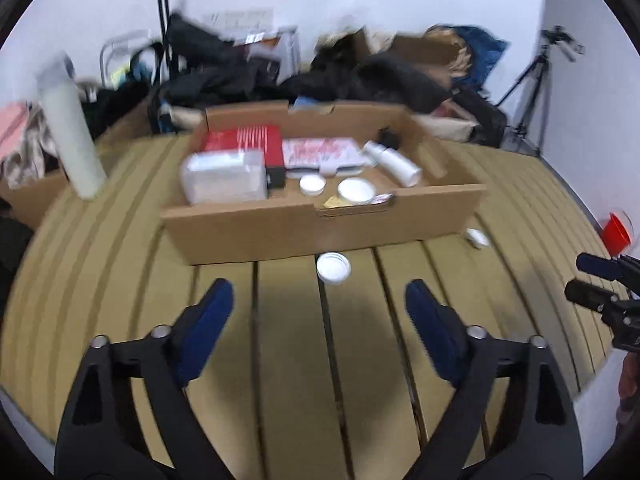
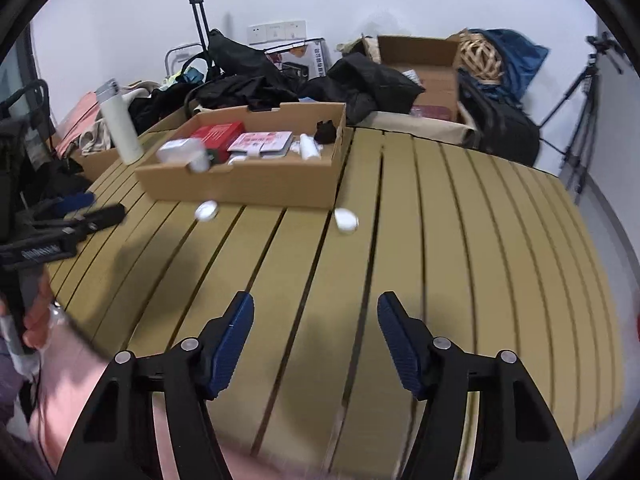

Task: Organize objects
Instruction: 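Grasp a white cap with the right tool while the left tool grasps a white lid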

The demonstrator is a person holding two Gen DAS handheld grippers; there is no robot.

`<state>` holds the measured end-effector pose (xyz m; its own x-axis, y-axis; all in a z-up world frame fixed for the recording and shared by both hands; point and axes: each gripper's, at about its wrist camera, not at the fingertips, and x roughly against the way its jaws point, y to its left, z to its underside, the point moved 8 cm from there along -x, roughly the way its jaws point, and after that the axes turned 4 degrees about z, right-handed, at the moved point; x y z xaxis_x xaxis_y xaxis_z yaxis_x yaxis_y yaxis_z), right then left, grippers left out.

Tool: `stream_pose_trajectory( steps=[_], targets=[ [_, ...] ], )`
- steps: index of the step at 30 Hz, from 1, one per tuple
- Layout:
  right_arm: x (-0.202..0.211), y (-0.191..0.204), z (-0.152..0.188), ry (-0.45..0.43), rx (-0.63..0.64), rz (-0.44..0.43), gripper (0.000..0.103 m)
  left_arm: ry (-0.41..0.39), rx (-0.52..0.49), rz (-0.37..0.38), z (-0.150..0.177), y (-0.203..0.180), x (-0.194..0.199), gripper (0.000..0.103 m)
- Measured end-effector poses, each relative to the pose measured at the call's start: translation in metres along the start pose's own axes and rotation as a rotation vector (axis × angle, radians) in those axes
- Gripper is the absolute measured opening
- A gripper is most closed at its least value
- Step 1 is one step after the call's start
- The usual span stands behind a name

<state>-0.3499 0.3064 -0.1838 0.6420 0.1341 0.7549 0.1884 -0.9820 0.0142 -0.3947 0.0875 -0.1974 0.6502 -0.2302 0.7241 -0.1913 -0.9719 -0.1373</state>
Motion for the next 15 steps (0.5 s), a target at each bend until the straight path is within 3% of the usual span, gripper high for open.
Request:
stream_pose_trajectory(
  steps=[2,6,10,15],
  targets=[
    [-0.038,-0.006,-0.021,0.010,0.001,-0.027,0.061,0.023,0.033,0.006,-0.002,0.002,-0.025,0.062],
    [-0.097,-0.011,-0.039,0.058,0.018,-0.010,0.052,0.051,0.012,-0.020,0.002,0.000,-0.058,0.062],
    [-0.133,-0.013,-0.040,0.093,0.019,0.006,0.047,0.082,-0.010,0.013,0.010,-0.006,-0.071,0.061],
    [-0.145,-0.016,-0.033,0.100,0.007,0.000,0.030,0.068,-0.012,0.005,0.006,-0.004,-0.075,0.033]
  ],
)
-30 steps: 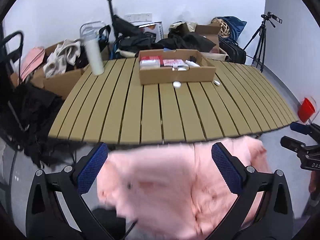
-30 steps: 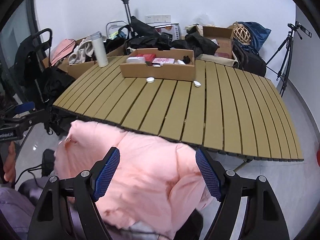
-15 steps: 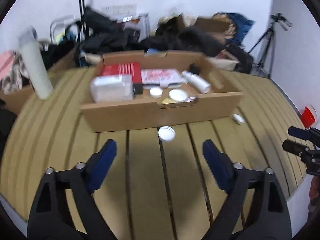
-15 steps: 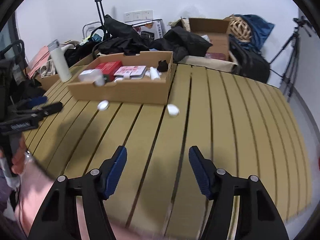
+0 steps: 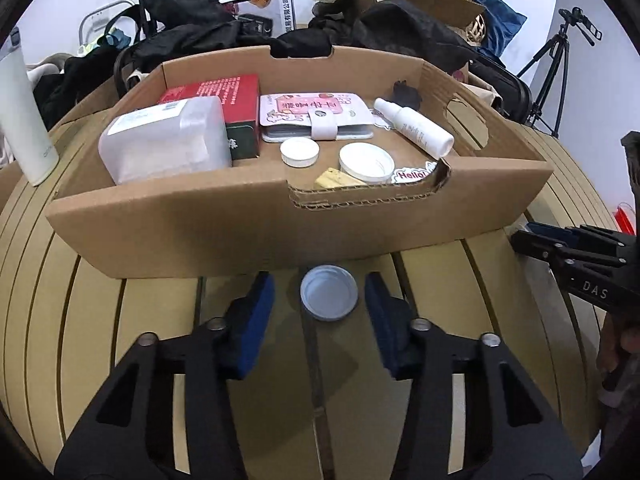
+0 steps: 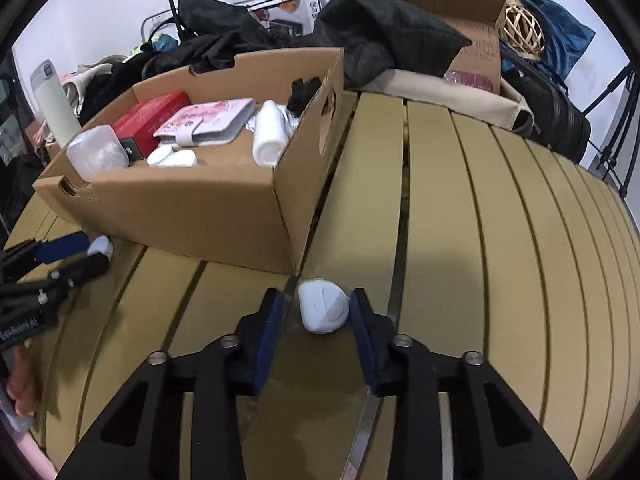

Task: Organize objects
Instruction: 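Grasp a white cap with the right tool while the left tool grasps a white lid, then release the white cap into the tray with the right tool while the left tool releases its lid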

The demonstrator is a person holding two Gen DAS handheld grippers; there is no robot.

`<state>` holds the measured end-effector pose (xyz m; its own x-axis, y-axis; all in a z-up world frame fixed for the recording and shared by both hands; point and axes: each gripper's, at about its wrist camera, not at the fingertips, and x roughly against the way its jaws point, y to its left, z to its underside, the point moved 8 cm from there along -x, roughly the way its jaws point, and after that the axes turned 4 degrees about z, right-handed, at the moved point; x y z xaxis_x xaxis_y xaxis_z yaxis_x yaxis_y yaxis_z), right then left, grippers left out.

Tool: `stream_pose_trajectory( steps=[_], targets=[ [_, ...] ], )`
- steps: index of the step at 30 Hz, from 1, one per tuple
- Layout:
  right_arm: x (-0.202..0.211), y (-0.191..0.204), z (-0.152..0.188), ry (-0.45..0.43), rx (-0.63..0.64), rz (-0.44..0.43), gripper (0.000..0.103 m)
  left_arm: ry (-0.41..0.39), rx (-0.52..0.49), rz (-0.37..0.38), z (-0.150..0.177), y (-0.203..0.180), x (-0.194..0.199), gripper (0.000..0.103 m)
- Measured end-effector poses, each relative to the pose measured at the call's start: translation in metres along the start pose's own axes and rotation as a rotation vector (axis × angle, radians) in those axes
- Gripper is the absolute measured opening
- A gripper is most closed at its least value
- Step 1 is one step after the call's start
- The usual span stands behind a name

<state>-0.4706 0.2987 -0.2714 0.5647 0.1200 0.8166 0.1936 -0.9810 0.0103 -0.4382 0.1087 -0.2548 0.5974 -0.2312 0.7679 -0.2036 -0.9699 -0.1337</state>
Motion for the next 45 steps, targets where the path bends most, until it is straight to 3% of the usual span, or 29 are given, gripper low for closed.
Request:
stream_pose_trajectory(
  steps=[1,7,11,17,21,25,30,33,37,41,45],
  targets=[
    [0.000,-0.001,0.000,-0.005,-0.003,0.004,0.029,-0.002,-0.002,-0.005,0.000,0.000,0.000,0.025],
    [0.005,-0.002,0.002,-0.002,-0.010,0.013,0.028,-0.002,-0.024,-0.032,0.004,0.000,0.008,0.026],
    [0.032,0.003,0.010,-0.013,-0.015,0.010,0.028,-0.054,-0.037,-0.039,0.009,-0.001,0.054,0.026],
    [0.140,0.012,0.039,-0.100,0.002,0.040,0.028,-0.126,-0.071,-0.084,0.025,-0.004,0.165,0.026],
    [0.216,0.020,0.077,-0.141,-0.045,0.037,0.028,-0.193,-0.051,-0.060,0.051,-0.011,0.245,0.026],
    [0.271,0.045,0.124,-0.154,-0.079,-0.024,0.028,-0.194,-0.035,-0.038,0.084,-0.023,0.288,0.026],
    [0.290,0.068,0.157,-0.158,-0.056,-0.038,0.028,-0.175,-0.008,0.086,0.109,-0.039,0.302,0.026],
    [0.288,0.075,0.162,-0.150,-0.052,-0.032,0.028,-0.175,0.002,0.088,0.110,-0.041,0.302,0.026],
    [0.287,0.083,0.155,-0.165,-0.031,-0.054,0.028,-0.182,0.020,0.087,0.105,-0.038,0.299,0.026],
    [0.273,0.085,0.144,-0.151,-0.014,-0.056,0.028,-0.127,0.039,0.084,0.093,-0.033,0.278,0.026],
    [0.250,0.080,0.111,-0.140,0.005,-0.064,0.028,-0.122,0.027,0.139,0.053,-0.034,0.251,0.026]
  ],
)
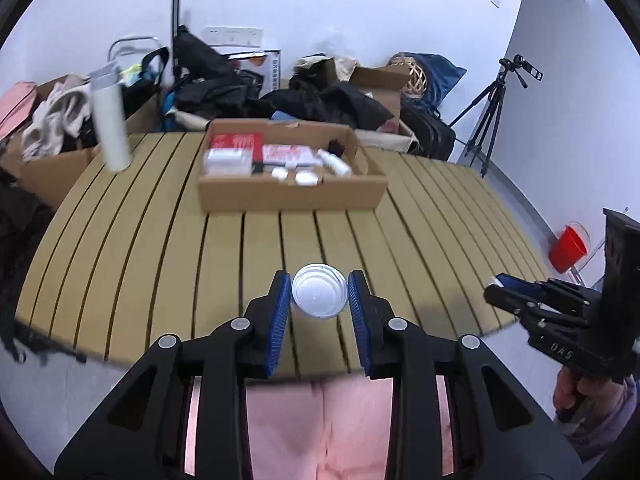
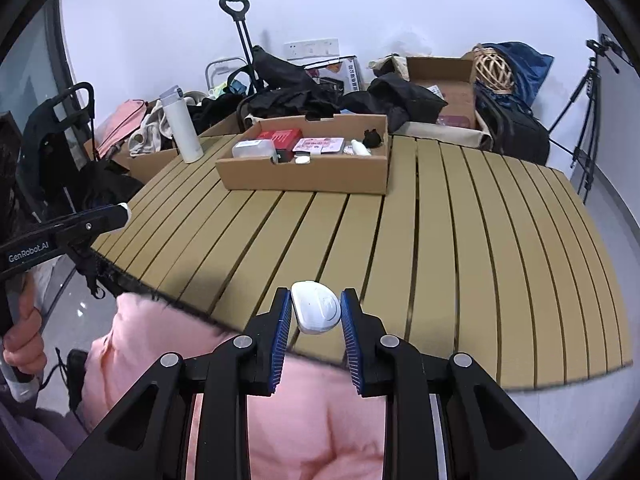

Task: Organize objects
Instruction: 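Release the white cap into the tray with the right tool while the left tool releases its lid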

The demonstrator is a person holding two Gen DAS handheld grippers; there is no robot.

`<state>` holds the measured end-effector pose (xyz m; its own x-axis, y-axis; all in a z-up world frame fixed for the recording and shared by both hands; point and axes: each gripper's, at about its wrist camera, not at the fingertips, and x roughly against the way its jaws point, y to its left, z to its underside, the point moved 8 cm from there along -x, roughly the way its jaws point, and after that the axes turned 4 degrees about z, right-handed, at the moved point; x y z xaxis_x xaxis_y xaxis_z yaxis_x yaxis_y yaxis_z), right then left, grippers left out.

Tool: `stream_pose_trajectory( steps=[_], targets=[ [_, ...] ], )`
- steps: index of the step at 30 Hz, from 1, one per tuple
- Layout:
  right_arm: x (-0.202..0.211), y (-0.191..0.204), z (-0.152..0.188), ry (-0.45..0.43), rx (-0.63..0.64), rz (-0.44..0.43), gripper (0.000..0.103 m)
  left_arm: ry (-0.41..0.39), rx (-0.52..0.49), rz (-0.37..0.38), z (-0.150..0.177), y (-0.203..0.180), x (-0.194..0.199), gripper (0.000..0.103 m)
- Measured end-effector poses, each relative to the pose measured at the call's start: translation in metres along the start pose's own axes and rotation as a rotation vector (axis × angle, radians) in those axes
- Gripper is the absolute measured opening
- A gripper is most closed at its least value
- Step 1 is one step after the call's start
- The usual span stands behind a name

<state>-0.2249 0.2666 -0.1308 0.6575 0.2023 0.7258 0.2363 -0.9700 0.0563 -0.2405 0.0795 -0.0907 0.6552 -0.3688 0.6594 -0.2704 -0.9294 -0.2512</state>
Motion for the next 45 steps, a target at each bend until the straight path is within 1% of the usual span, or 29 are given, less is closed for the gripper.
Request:
stream_pose_trajectory(
  steps=[2,3,5,8,9,10,11,13,15,17,18,19,20,21,23,24,26,27,28,29,30,31,33,36,38,39,41,44,45],
  targets=[
    [-0.016,-0.004,-0.023,-0.003,0.008,0.000,0.028,-0.005,-0.011,0.008,-0.026,0.001,-0.019,0.026],
    [-0.025,-0.006,-0.036,-0.006,0.010,-0.004,0.028,-0.007,-0.021,0.028,-0.046,0.000,-0.034,0.026],
    [-0.051,-0.010,-0.068,-0.017,0.009,-0.036,0.028,0.003,-0.028,0.033,-0.074,0.002,-0.063,0.026],
    [-0.090,-0.018,-0.110,-0.021,-0.006,-0.065,0.028,0.046,-0.043,0.064,-0.116,0.005,-0.122,0.026],
    [-0.107,-0.022,-0.123,-0.012,-0.016,-0.070,0.028,0.079,-0.044,0.105,-0.126,0.003,-0.147,0.026],
    [-0.126,-0.028,-0.137,-0.001,-0.034,-0.057,0.028,0.097,-0.029,0.114,-0.134,0.006,-0.166,0.026],
    [-0.141,-0.033,-0.147,0.008,-0.043,-0.047,0.028,0.117,-0.012,0.102,-0.140,0.009,-0.186,0.026],
    [-0.178,-0.045,-0.163,0.034,-0.058,0.020,0.028,0.167,-0.007,0.099,-0.148,0.012,-0.230,0.026],
    [-0.200,-0.049,-0.171,0.049,-0.077,0.003,0.028,0.210,-0.024,0.103,-0.149,0.009,-0.263,0.026],
    [-0.222,-0.052,-0.175,0.059,-0.080,0.020,0.028,0.249,-0.056,0.111,-0.148,0.005,-0.288,0.026],
    [-0.231,-0.053,-0.175,0.061,-0.071,0.041,0.028,0.265,-0.061,0.102,-0.147,0.006,-0.300,0.032],
    [-0.240,-0.054,-0.174,0.068,-0.073,0.053,0.028,0.283,-0.063,0.094,-0.146,0.008,-0.309,0.041],
    [-0.248,-0.056,-0.173,0.078,-0.080,0.056,0.028,0.307,-0.060,0.084,-0.144,0.010,-0.318,0.066],
    [-0.256,-0.059,-0.170,0.087,-0.088,0.061,0.028,0.308,-0.053,0.081,-0.143,0.013,-0.321,0.076],
    [-0.263,-0.064,-0.168,0.091,-0.094,0.071,0.030,0.290,-0.037,0.094,-0.142,0.017,-0.318,0.076],
    [-0.265,-0.067,-0.166,0.097,-0.103,0.063,0.030,0.288,-0.022,0.111,-0.141,0.019,-0.314,0.078],
    [-0.262,-0.070,-0.167,0.090,-0.136,0.017,0.033,0.279,0.016,0.119,-0.140,0.027,-0.303,0.081],
    [-0.257,-0.072,-0.169,0.079,-0.149,0.015,0.036,0.268,0.023,0.114,-0.143,0.029,-0.298,0.082],
    [-0.249,-0.074,-0.172,0.063,-0.155,0.018,0.046,0.259,0.025,0.105,-0.146,0.032,-0.292,0.082],
    [-0.242,-0.076,-0.176,0.048,-0.160,0.014,0.058,0.244,0.025,0.084,-0.149,0.036,-0.279,0.084],
    [-0.232,-0.076,-0.180,0.030,-0.169,0.006,0.062,0.230,0.022,0.069,-0.155,0.038,-0.268,0.085],
    [-0.221,-0.077,-0.185,0.010,-0.178,-0.001,0.064,0.213,0.018,0.054,-0.160,0.041,-0.256,0.086],
    [-0.198,-0.080,-0.195,-0.007,-0.182,0.008,0.064,0.169,0.000,0.004,-0.170,0.048,-0.222,0.099],
    [-0.159,-0.081,-0.207,-0.016,-0.173,0.025,0.064,0.084,-0.041,-0.130,-0.181,0.068,-0.161,0.103],
    [-0.129,-0.078,-0.211,-0.013,-0.160,0.035,0.064,0.058,-0.056,-0.197,-0.179,0.081,-0.126,0.103],
    [-0.116,-0.076,-0.212,-0.012,-0.151,0.036,0.064,0.051,-0.053,-0.229,-0.176,0.089,-0.105,0.103],
    [-0.087,-0.070,-0.212,-0.007,-0.136,0.035,0.067,0.061,-0.031,-0.258,-0.168,0.102,-0.074,0.103],
    [-0.052,-0.055,-0.208,0.017,-0.109,-0.006,0.074,0.083,0.015,-0.265,-0.153,0.118,-0.029,0.103],
    [-0.039,-0.048,-0.206,0.023,-0.097,-0.025,0.074,0.092,0.019,-0.271,-0.147,0.123,-0.013,0.103]
  ],
)
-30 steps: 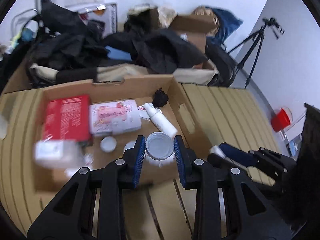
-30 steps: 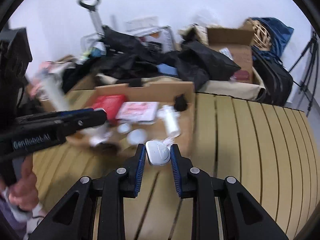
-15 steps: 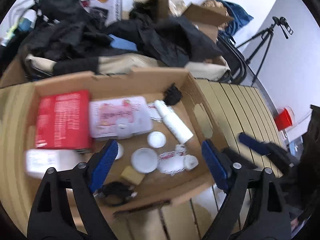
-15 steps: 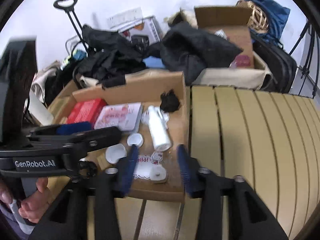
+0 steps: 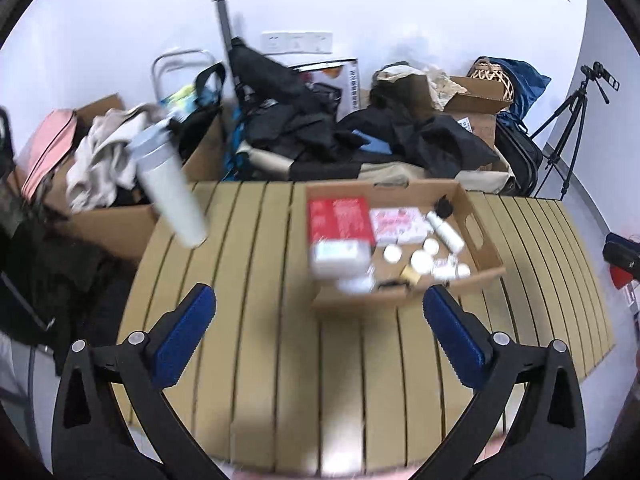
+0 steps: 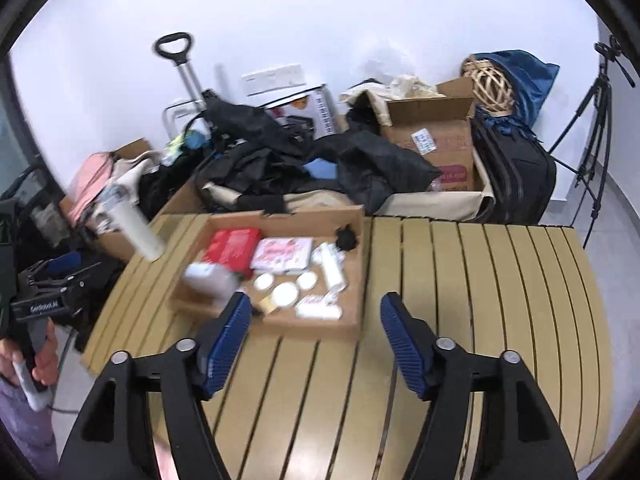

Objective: Organize objects

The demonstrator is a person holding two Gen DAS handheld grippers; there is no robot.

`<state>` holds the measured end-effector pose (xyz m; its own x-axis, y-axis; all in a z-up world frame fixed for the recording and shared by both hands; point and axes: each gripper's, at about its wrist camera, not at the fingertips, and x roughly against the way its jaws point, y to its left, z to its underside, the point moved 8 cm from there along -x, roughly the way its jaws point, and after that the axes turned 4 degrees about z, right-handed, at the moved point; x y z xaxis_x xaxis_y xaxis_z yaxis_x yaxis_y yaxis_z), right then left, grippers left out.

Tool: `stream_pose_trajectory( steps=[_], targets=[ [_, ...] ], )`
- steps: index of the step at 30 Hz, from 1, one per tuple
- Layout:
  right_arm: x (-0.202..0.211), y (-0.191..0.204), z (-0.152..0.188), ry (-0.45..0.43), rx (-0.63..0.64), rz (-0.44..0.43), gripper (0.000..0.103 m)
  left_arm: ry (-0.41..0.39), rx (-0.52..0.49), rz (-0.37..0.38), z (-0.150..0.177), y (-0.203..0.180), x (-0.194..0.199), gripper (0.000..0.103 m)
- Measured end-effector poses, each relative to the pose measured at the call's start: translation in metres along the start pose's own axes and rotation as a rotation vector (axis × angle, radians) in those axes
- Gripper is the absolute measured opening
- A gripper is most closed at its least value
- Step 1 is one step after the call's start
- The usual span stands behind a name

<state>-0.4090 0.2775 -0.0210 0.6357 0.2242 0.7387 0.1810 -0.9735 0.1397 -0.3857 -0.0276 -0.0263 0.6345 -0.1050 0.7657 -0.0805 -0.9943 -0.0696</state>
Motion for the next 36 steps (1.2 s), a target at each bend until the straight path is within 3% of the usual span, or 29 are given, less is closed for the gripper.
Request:
stream_pose_trajectory(
  steps=[5,12,22,26,30,33,36],
  targets=[
    [0.031,0.016,0.014,-0.004,0.004,0.000,0.079,-0.001,-0.022,-0.042,0.030,0.016,0.044,0.103],
    [0.067,0.038,0.050,-0.019,0.011,0.035,0.079,-0.063,-0.026,-0.023,0.073,0.001,0.099,0.103],
    [0.136,0.081,0.148,-0.108,0.089,0.046,0.079,-0.206,-0.085,-0.071,0.166,-0.022,0.169,0.103],
    [0.148,0.092,0.194,-0.108,0.086,0.056,0.079,-0.203,-0.066,-0.031,0.209,-0.031,0.182,0.103],
    [0.156,0.102,0.245,-0.097,0.046,0.041,0.079,-0.127,-0.016,0.051,0.257,-0.048,0.179,0.103],
    [0.154,0.109,0.284,-0.064,-0.007,0.012,0.079,-0.110,-0.039,0.024,0.279,-0.054,0.177,0.103],
    [0.150,0.122,0.302,-0.043,0.052,0.038,0.079,-0.099,-0.051,0.034,0.287,-0.058,0.177,0.103]
  ],
)
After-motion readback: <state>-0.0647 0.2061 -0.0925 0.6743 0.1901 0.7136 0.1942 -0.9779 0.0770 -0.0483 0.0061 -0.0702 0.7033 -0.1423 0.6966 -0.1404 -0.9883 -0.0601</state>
